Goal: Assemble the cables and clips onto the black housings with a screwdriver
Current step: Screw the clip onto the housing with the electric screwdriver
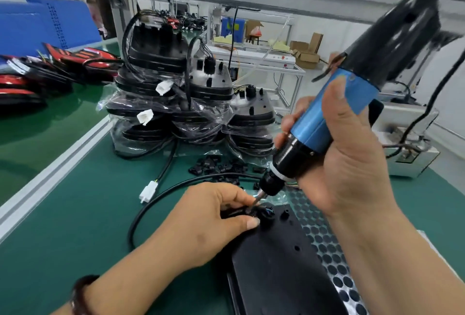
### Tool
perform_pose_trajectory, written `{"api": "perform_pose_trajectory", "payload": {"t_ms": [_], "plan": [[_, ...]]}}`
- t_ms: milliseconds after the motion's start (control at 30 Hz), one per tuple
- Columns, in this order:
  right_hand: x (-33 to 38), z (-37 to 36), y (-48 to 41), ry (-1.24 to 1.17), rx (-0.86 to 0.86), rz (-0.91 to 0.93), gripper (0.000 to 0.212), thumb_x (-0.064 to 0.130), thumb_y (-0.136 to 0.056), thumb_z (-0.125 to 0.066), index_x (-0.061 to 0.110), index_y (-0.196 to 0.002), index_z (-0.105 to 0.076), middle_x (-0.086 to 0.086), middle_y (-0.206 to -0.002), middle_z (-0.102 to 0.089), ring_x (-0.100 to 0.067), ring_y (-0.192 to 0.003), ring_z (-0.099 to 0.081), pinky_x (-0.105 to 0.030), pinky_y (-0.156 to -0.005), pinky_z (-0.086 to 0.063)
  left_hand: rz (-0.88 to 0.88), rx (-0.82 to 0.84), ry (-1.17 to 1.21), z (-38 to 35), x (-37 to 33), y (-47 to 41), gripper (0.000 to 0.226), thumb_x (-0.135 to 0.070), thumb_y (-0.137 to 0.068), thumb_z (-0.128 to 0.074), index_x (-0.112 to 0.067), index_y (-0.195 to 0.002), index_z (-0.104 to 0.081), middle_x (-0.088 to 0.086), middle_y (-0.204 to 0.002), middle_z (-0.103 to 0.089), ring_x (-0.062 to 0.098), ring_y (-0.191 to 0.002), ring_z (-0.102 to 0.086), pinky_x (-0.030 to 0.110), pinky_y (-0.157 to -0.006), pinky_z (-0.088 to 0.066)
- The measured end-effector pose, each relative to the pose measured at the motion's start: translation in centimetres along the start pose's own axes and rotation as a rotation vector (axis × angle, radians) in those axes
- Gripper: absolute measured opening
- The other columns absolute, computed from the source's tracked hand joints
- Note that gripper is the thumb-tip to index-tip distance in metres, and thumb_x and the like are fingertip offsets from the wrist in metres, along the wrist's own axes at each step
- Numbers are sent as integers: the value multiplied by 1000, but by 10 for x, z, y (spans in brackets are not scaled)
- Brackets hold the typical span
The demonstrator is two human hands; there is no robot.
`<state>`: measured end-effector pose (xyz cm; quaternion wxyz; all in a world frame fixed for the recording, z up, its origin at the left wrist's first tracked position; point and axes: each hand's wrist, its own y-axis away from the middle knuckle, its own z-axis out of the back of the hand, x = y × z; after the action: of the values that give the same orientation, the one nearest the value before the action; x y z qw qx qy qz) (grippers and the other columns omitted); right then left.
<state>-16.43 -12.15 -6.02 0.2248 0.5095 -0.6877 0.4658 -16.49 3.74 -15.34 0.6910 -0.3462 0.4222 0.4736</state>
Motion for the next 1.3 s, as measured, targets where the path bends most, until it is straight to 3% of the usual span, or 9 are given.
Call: {"api": "perform_pose_trajectory", "payload": {"t_ms": [133, 333, 533, 700, 967, 1133, 1300], "plan": [[6, -2, -1, 108, 1, 17, 41, 39, -63, -74, 27, -98, -57, 0, -82, -63, -25, -71, -67, -38, -64, -52, -25, 16, 19, 0, 1, 0, 24, -33, -71, -79, -43, -92, -71, -20, -95, -72, -1, -97, -66, 34, -99, -48], [9, -4, 2, 202, 38, 76, 27, 24, -75, -71, 25, -98, -57, -4, -80, -55, -21, -66, -54, -33, -66, -48, -37, -16, -16, -1, 0, 1, 29, -32, -72, -81, -51, -91, -69, -25, -93, -71, -5, -94, -65, 31, -97, -49], [10, -3, 2, 166, 105, 28, 13, 29, -78, -67, 29, -91, -63, -6, -80, -57, -23, -70, -56, -37, -70, -49, -26, -28, -41, -2, -1, 2, 29, -30, -74, -81, -50, -91, -68, -25, -91, -71, -6, -92, -65, 29, -95, -50], [6, -3, 3, 189, 106, 20, 18, 30, -79, -66, 26, -95, -59, -5, -82, -57, -22, -70, -56, -38, -71, -49, -17, -17, 2, -3, 1, 1, 23, -30, -72, -79, -42, -90, -71, -19, -94, -73, 2, -96, -66, 35, -97, -48], [7, -4, 2, 243, 119, 32, 19, 29, -82, -64, 27, -99, -56, -6, -86, -55, -23, -72, -55, -34, -71, -50, -19, -44, -22, -4, 1, 1, 28, -32, -72, -81, -49, -90, -69, -23, -93, -71, -3, -94, -65, 32, -95, -49], [6, -11, 0, 294, 183, 39, 24, 29, -84, -63, 28, -105, -53, -9, -91, -54, -24, -74, -54, -29, -68, -51, -17, -44, -32, -3, 0, 3, 25, -38, -70, -78, -48, -91, -70, -22, -94, -71, -1, -95, -66, 34, -93, -51], [4, -20, -5, 379, 282, 60, 24, 33, -86, -60, 30, -108, -52, -3, -88, -56, -22, -77, -56, -25, -68, -51, -42, -29, -34, -3, -4, 4, 26, -28, -76, -79, -49, -88, -69, -26, -89, -71, -6, -90, -65, 31, -92, -51]]}}
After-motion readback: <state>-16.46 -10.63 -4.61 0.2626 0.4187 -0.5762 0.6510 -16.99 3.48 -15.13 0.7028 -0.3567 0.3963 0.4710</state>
